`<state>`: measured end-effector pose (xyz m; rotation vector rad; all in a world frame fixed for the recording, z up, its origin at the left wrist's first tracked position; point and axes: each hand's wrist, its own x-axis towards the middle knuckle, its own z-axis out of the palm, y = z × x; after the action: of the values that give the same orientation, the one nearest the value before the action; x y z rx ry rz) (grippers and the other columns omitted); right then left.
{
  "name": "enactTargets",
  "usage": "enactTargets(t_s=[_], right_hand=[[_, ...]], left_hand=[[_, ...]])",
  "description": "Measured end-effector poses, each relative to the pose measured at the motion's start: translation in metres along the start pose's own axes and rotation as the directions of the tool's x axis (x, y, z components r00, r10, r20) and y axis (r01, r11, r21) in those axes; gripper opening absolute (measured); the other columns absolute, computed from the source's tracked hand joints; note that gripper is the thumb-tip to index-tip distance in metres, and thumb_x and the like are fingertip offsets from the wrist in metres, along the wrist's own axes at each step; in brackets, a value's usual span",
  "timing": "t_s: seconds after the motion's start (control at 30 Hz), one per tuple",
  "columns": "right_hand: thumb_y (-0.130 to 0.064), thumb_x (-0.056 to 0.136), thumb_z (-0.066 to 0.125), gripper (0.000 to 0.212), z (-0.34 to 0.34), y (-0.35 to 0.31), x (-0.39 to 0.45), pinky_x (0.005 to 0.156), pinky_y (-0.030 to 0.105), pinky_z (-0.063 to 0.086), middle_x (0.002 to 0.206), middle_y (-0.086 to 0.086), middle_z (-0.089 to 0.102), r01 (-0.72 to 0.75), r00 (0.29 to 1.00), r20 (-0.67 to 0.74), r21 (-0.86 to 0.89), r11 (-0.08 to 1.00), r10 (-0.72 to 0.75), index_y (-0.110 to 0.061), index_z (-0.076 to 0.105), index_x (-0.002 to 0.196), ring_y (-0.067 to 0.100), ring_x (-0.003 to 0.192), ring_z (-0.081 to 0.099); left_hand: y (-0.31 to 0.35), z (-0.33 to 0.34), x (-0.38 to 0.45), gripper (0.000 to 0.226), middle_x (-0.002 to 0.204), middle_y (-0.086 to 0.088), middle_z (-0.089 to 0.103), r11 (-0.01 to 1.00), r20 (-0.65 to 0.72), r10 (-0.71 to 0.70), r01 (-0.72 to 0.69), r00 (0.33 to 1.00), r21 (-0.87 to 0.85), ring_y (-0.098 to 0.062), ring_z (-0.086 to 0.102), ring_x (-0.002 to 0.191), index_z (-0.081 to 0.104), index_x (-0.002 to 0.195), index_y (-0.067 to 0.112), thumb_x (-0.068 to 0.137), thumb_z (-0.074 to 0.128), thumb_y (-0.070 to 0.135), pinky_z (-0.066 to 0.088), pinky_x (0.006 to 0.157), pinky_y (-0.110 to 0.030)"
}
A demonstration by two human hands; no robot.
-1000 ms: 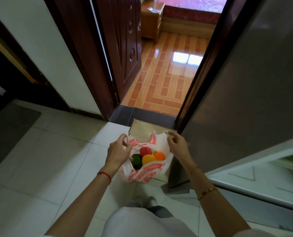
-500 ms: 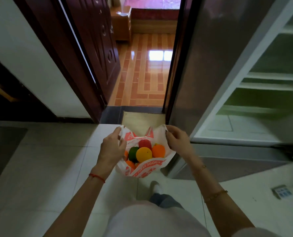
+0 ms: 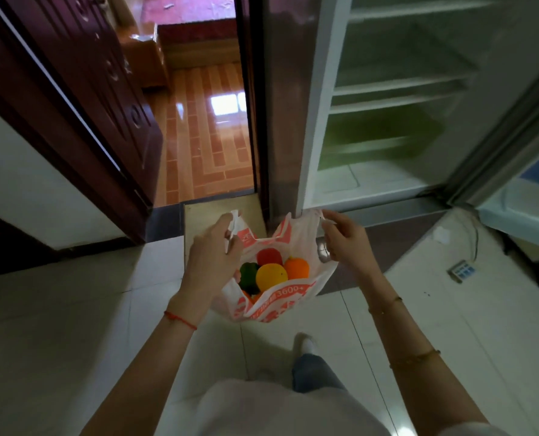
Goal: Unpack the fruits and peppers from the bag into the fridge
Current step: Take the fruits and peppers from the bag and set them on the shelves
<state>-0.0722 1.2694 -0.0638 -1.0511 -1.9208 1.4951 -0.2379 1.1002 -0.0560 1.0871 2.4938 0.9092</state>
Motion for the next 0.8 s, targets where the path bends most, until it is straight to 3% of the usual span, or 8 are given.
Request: enactTargets(t_s=[0.13, 0.27, 0.37, 0.43, 0.57, 0.7, 0.8], right_hand=[[-0.008, 0.097, 0.047, 0.028, -0.045, -0.003, -0.016, 0.051, 0.013, 0.045, 0.061, -0.018, 0.066, 0.003, 0.993, -0.120, 0.071, 0.997, 0.005, -0.026, 0.069, 0.100, -0.002, 0.054, 0.060], [-0.006, 0.099, 0.044, 0.030, -0.096, -0.003, -0.015, 0.043, 0.010, 0.038, 0.047, -0.018, 0.056, 0.000, 0.983, -0.183, 0.099, 0.995, 0.019, -0.011, 0.065, 0.119, -0.003, 0.041, 0.050], [-0.006, 0.099, 0.045, 0.031, -0.135, -0.007, -0.005, 0.044, 0.009, 0.039, 0.058, -0.019, 0.053, 0.025, 0.980, -0.201, 0.073, 0.997, -0.010, -0.010, 0.064, 0.123, -0.006, 0.044, 0.052], [-0.006, 0.098, 0.044, 0.032, -0.160, -0.013, 0.005, 0.046, 0.008, 0.039, 0.054, -0.022, 0.054, 0.057, 0.981, -0.190, 0.037, 0.998, -0.049, -0.013, 0.065, 0.121, -0.007, 0.045, 0.053], [-0.011, 0.100, 0.046, 0.031, -0.206, -0.022, 0.033, 0.046, 0.023, 0.040, 0.044, -0.014, 0.053, 0.096, 0.978, -0.185, -0.009, 0.995, -0.096, -0.012, 0.063, 0.125, 0.001, 0.040, 0.044], [-0.011, 0.100, 0.044, 0.035, -0.239, -0.034, 0.065, 0.041, 0.019, 0.036, 0.051, -0.005, 0.046, 0.148, 0.973, -0.181, 0.023, 0.989, -0.141, -0.008, 0.059, 0.132, 0.002, 0.040, 0.039], [-0.009, 0.099, 0.043, 0.035, -0.254, -0.047, 0.091, 0.039, 0.017, 0.033, 0.041, -0.015, 0.044, 0.191, 0.969, -0.170, 0.054, 0.980, -0.180, -0.007, 0.061, 0.129, 0.001, 0.038, 0.036]], left_hand=[[0.042, 0.011, -0.003, 0.020, 0.090, 0.001, 0.061, 0.996, 0.004, 0.086, -0.086, 0.996, -0.027, -0.014, 0.067, 0.056, 0.051, 0.118, 0.020, 0.098, 0.050, 0.023, 0.041, 0.044, -0.016], [0.090, 0.025, -0.001, 0.014, 0.085, 0.009, 0.056, 0.985, 0.005, 0.171, -0.171, 0.985, -0.040, -0.013, 0.065, 0.057, 0.050, 0.112, 0.023, 0.098, 0.049, 0.020, 0.040, 0.044, -0.013], [0.126, 0.036, 0.008, 0.017, 0.085, 0.004, 0.060, 0.977, -0.001, 0.203, -0.203, 0.979, -0.071, -0.012, 0.066, 0.049, 0.050, 0.116, 0.023, 0.099, 0.048, 0.019, 0.043, 0.038, -0.015], [0.149, 0.043, 0.016, 0.012, 0.078, 0.000, 0.058, 0.970, -0.016, 0.227, -0.228, 0.974, -0.090, -0.010, 0.064, 0.044, 0.050, 0.110, 0.023, 0.100, 0.047, 0.016, 0.043, 0.037, -0.015], [0.194, 0.057, 0.033, 0.021, 0.070, -0.005, 0.058, 0.965, -0.060, 0.240, -0.245, 0.969, -0.091, -0.008, 0.063, 0.040, 0.050, 0.119, 0.021, 0.100, 0.044, 0.015, 0.040, 0.036, -0.012], [0.232, 0.064, 0.055, 0.007, 0.073, -0.007, 0.058, 0.962, -0.135, 0.235, -0.251, 0.962, -0.109, -0.009, 0.063, 0.039, 0.046, 0.104, 0.019, 0.100, 0.044, 0.014, 0.037, 0.034, -0.011], [0.251, 0.066, 0.079, 0.024, 0.077, -0.009, 0.064, 0.962, -0.187, 0.213, -0.239, 0.959, -0.130, -0.010, 0.064, 0.041, 0.050, 0.122, 0.022, 0.099, 0.045, 0.015, 0.047, 0.039, -0.017]])
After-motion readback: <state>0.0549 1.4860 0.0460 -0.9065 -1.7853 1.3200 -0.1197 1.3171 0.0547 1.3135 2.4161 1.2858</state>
